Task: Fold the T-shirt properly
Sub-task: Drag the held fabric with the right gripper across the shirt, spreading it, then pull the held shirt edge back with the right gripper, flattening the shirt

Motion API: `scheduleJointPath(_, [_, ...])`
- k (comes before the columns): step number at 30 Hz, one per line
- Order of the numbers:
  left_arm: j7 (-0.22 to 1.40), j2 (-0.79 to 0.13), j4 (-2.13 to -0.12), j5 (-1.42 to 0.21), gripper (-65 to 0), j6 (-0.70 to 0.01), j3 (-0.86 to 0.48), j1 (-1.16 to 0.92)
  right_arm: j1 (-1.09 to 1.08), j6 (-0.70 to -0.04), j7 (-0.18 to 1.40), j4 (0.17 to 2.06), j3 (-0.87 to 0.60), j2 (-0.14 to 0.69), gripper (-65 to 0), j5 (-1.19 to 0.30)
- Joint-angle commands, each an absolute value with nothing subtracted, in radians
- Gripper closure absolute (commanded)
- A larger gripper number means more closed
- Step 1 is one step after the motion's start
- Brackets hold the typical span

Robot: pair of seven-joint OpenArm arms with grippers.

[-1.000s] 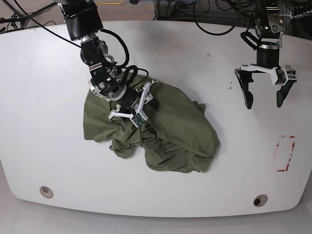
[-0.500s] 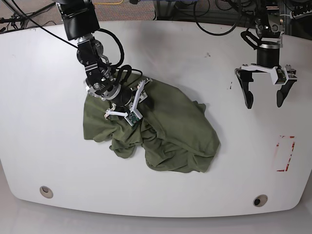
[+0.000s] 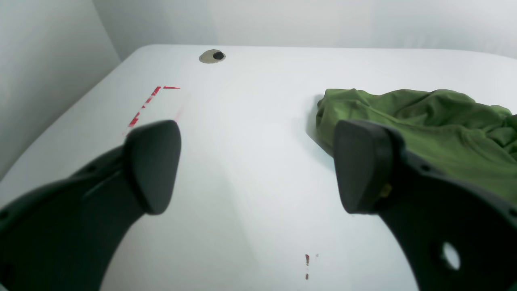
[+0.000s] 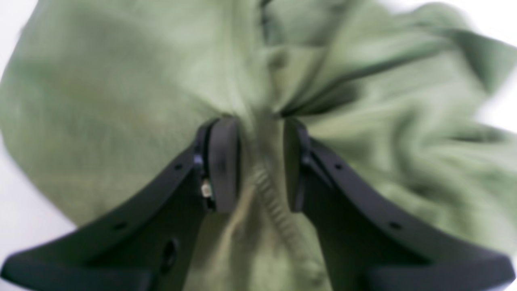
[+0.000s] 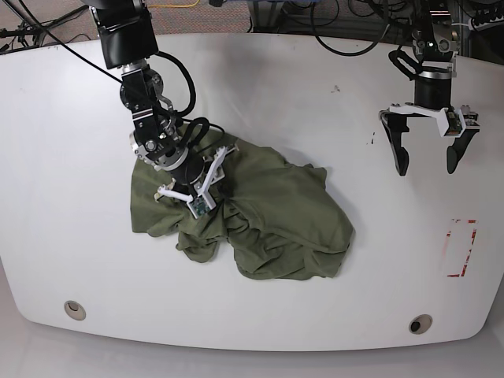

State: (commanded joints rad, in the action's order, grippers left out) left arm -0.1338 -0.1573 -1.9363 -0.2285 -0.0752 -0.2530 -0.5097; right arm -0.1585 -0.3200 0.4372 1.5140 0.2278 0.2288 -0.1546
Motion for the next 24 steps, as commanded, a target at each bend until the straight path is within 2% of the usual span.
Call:
scheduleJointPath(6, [-0.145,-0.158,-1.937,-0.226,-56.1,-0.074,-0.254,-0.519,-0.154,-0.344,0.471,1.515,0.224,0.239,-23.9,-0.155])
scheduleJointPath(8, [-0.149,-0.163,-1.936,-0.226,-56.7,-0.076,-0.253,-0.521,-0.149,-0.369,0.505,1.504,0.241,0.241,-34.5,-0.155])
scheduleJointPath(12, [-0.15,-0.164,-1.937,-0.226,-56.7,-0.077,-0.255,-0.521,-0.15,-0.372,0.51,1.503,0.245,0.242,-43.1,-0.156])
scheduleJointPath(14, [-0.15,-0.163,-1.939,-0.227,-56.7,-0.077,-0.255,-0.52,-0.149,-0.375,0.508,1.506,0.251,0.241,-45.2,-0.156])
scheduleJointPath(18, [-0.147,-0.163,-1.938,-0.227,-56.8,-0.076,-0.254,-0.517,-0.146,-0.384,0.507,1.51,0.263,0.238,-44.6,-0.155])
scheduleJointPath(24, [-0.137,-0.155,-1.933,-0.227,-57.3,-0.075,-0.252,-0.514,-0.121,-0.419,0.49,1.508,0.279,0.227,-39.5,-0.14])
